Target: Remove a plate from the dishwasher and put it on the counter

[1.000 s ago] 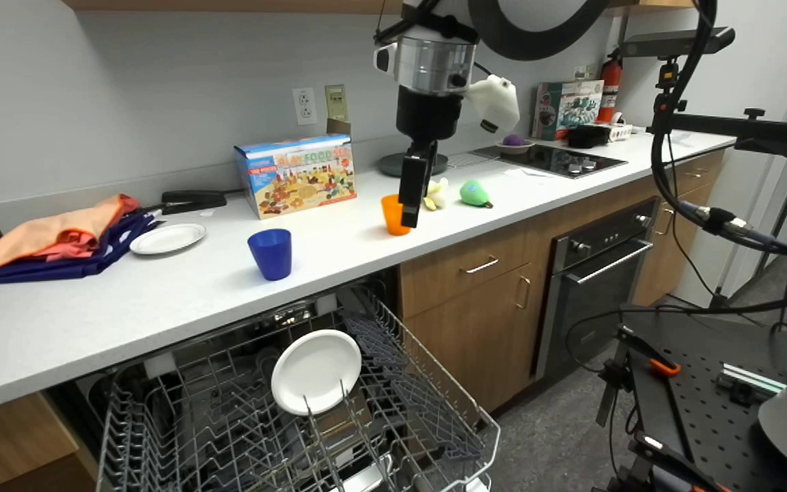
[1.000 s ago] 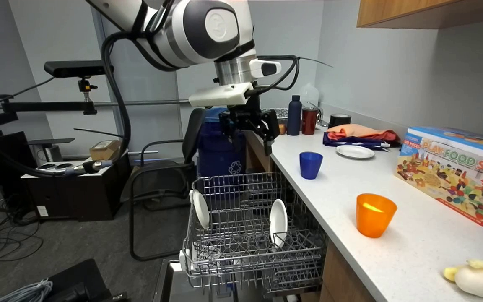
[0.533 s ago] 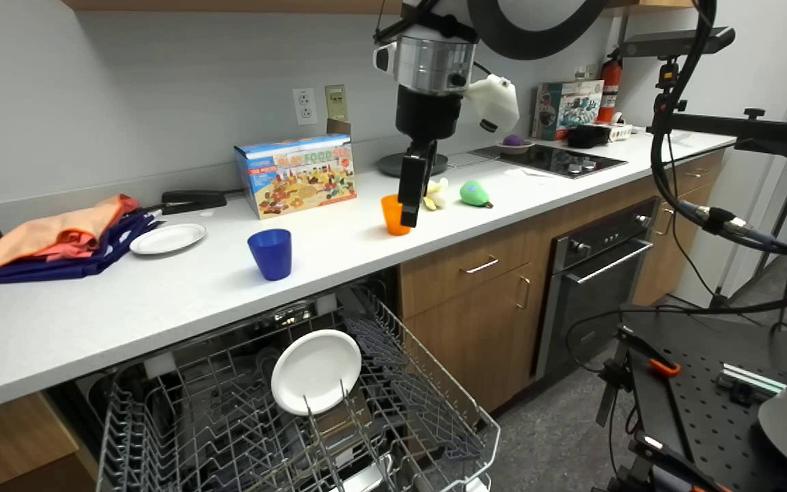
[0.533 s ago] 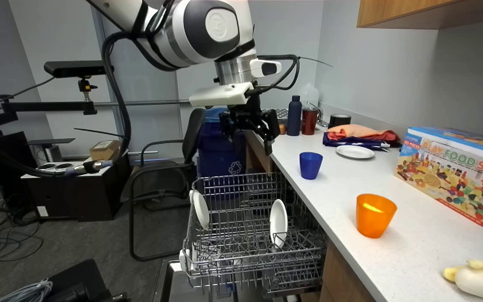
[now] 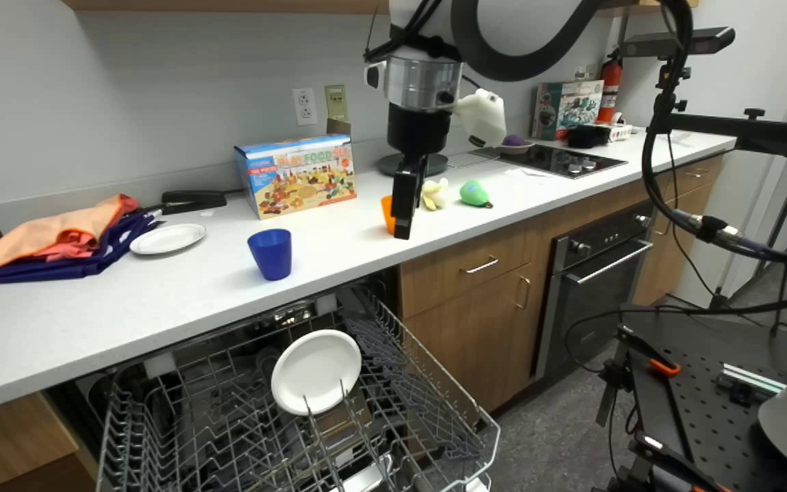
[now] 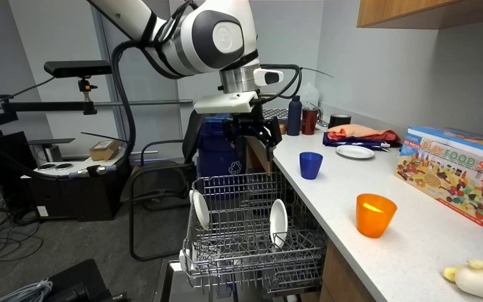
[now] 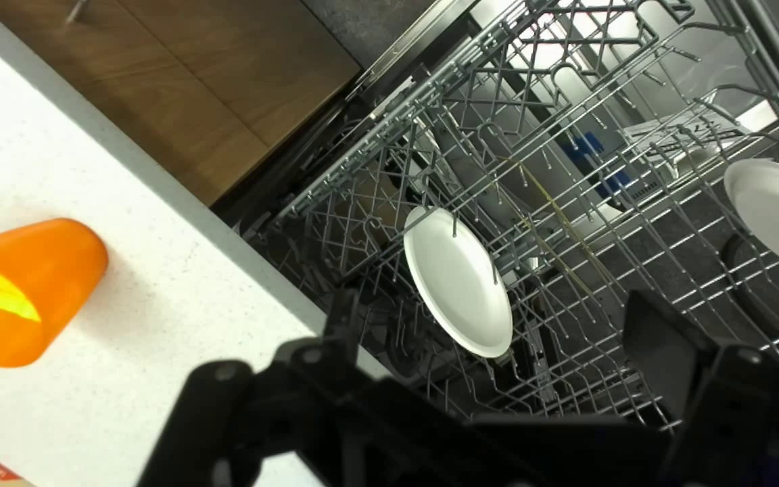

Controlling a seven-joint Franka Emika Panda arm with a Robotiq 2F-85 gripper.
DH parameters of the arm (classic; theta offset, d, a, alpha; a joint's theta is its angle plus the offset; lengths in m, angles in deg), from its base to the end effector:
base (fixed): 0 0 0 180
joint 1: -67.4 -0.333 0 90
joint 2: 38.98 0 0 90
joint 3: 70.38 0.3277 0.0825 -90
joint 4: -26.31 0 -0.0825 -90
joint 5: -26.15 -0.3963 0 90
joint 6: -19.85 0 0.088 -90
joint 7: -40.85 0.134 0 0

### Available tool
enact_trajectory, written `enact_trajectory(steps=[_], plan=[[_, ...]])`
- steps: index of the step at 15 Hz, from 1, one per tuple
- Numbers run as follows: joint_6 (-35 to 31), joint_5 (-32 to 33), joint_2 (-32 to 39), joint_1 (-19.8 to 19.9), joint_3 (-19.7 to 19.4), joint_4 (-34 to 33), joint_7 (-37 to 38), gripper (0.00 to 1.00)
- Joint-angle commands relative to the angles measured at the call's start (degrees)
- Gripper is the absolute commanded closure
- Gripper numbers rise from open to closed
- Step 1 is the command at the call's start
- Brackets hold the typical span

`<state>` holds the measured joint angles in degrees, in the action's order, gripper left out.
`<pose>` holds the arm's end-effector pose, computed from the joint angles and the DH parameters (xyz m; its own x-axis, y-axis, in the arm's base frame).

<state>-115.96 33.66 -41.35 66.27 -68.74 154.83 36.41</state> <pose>0.5465 0.0225 0.3795 0.9639 0.2172 0.1540 0.2001 -0.9725 0.1190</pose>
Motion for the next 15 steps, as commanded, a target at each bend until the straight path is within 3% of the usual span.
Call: enact_trajectory(steps=[1, 6, 15], plan=[[-2.0, 1.2, 8.5, -0.6, 0.5, -7.1, -2.4, 0.00], [-4.3, 3.8, 19.2, -1.9, 1.2, -15.6, -2.2, 0.00], [-1.5, 12.5, 34.3, -4.4, -0.2, -28.2, -5.0, 0.00]])
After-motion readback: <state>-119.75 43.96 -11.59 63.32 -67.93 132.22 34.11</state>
